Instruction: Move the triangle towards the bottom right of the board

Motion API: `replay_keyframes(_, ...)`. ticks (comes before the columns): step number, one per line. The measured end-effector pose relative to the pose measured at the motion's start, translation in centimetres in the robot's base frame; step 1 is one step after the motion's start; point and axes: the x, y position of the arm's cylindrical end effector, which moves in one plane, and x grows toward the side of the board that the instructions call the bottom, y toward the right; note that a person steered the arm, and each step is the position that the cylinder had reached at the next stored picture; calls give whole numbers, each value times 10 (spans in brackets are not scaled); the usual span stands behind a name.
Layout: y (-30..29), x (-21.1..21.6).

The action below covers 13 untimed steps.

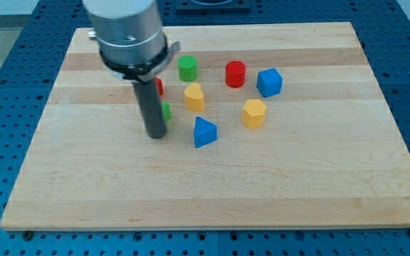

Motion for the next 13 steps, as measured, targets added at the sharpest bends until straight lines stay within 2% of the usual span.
replay_keyframes(2,32,0)
replay_keyframes(5,150,0)
replay_keyframes(6,163,-7)
replay_keyframes(11,160,46)
replay_keyframes(13,125,67)
